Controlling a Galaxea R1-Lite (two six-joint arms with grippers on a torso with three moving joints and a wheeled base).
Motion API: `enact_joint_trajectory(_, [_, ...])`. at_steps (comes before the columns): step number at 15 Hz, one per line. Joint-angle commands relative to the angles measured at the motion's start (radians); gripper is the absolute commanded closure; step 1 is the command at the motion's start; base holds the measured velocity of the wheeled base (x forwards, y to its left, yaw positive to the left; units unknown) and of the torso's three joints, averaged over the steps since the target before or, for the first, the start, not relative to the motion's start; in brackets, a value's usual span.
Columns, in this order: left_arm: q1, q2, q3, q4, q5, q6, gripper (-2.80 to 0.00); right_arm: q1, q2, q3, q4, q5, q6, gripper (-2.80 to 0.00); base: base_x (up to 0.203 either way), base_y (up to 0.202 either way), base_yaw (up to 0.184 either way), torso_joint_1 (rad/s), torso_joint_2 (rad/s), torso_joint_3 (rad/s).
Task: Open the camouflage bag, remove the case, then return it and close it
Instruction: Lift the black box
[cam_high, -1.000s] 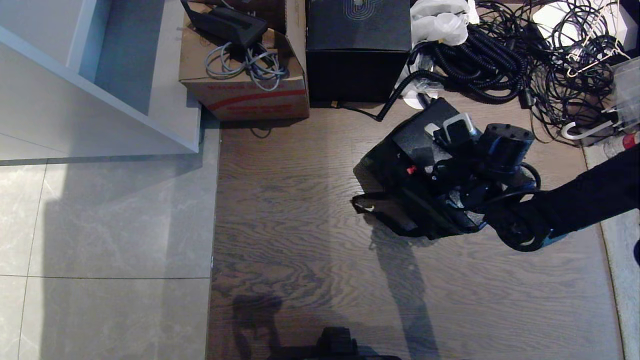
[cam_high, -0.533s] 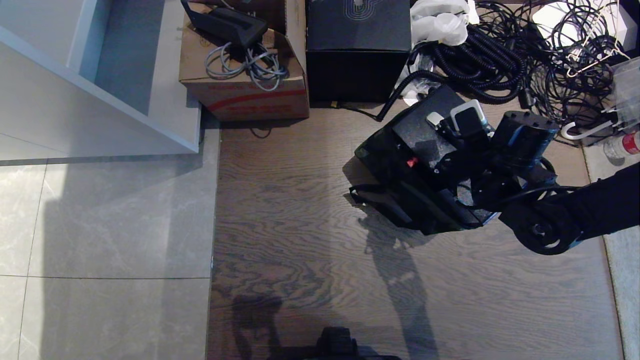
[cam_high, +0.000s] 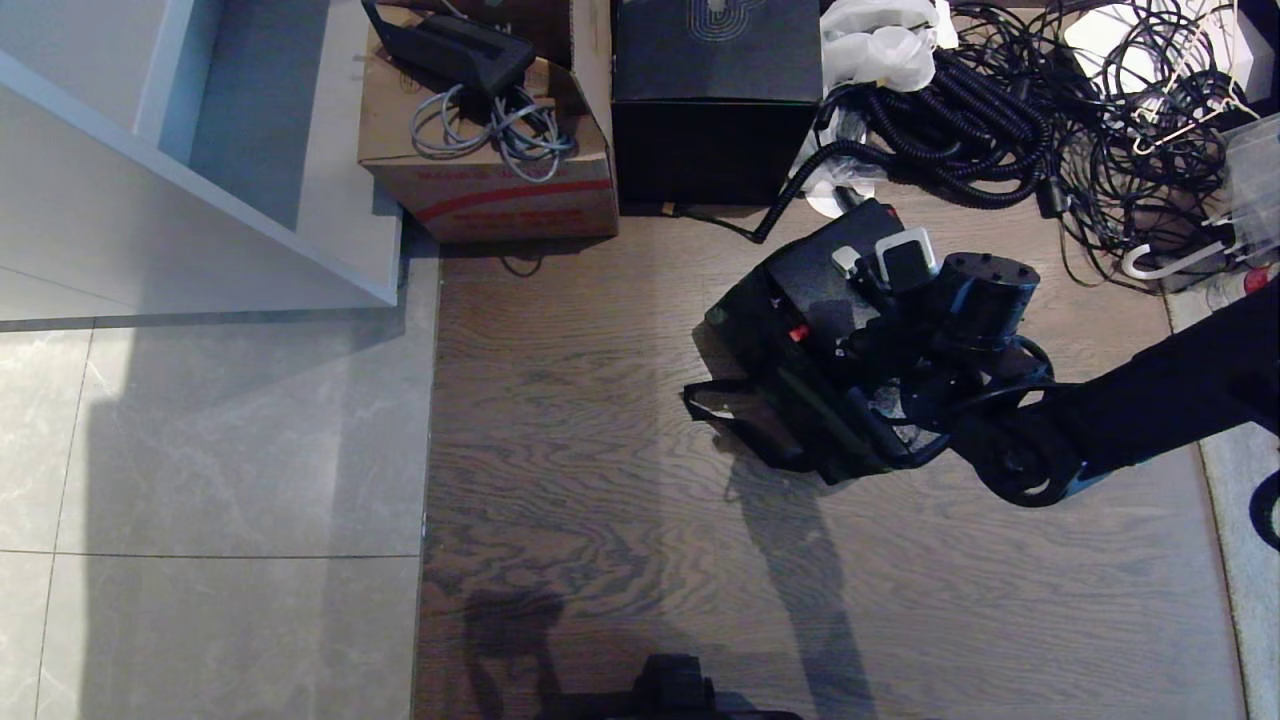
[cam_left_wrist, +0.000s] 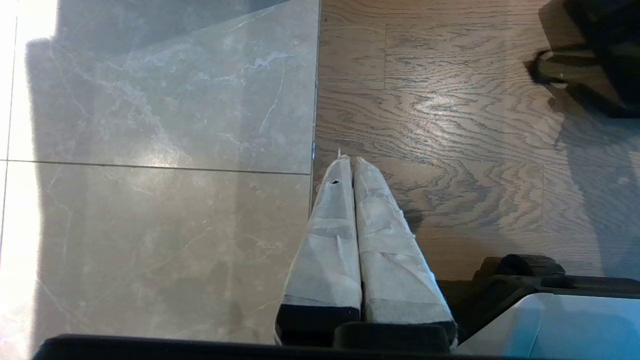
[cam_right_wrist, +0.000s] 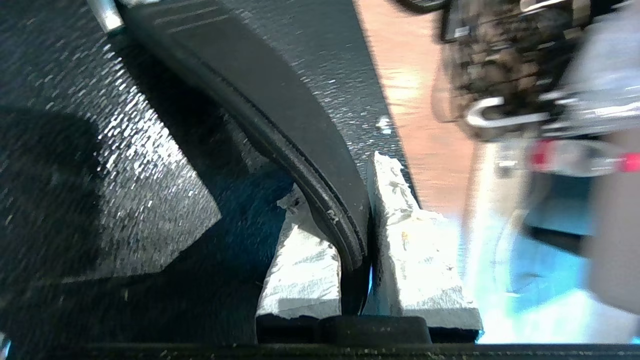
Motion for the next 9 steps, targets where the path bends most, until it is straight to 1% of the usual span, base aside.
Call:
enact_joint_trajectory(1, [0.0, -0.002, 0.0, 0.0, 0.0, 0.0, 0.0, 0.0, 0.082, -0.026, 0.004, 0.062, 0.064, 0.0, 0.0, 0.0, 0.0, 0.0, 0.0, 0.0])
enact_joint_trajectory(2, [0.0, -0.002, -0.001, 0.0, 0.0, 0.0, 0.0, 0.0, 0.102, -0.037, 0.005, 0.093, 0.087, 0.0, 0.0, 0.0, 0.0, 0.0, 0.0, 0.0])
enact_joint_trajectory(3, [0.0, -0.002, -0.001, 0.0, 0.0, 0.0, 0.0, -0.001, 0.115, -0.057, 0.005, 0.102, 0.096, 0.0, 0.0, 0.0, 0.0, 0.0, 0.0, 0.0])
enact_joint_trajectory(6, [0.0, -0.002, 0.0, 0.0, 0.0, 0.0, 0.0, -0.003, 0.099, -0.088, 0.007, 0.106, 0.103, 0.0, 0.0, 0.0, 0.0, 0.0, 0.0, 0.0])
enact_joint_trajectory(9, [0.0, -0.002, 0.0, 0.0, 0.0, 0.0, 0.0, -0.005, 0.014, -0.087, 0.05, 0.107, 0.103, 0.0, 0.0, 0.0, 0.0, 0.0, 0.0, 0.0])
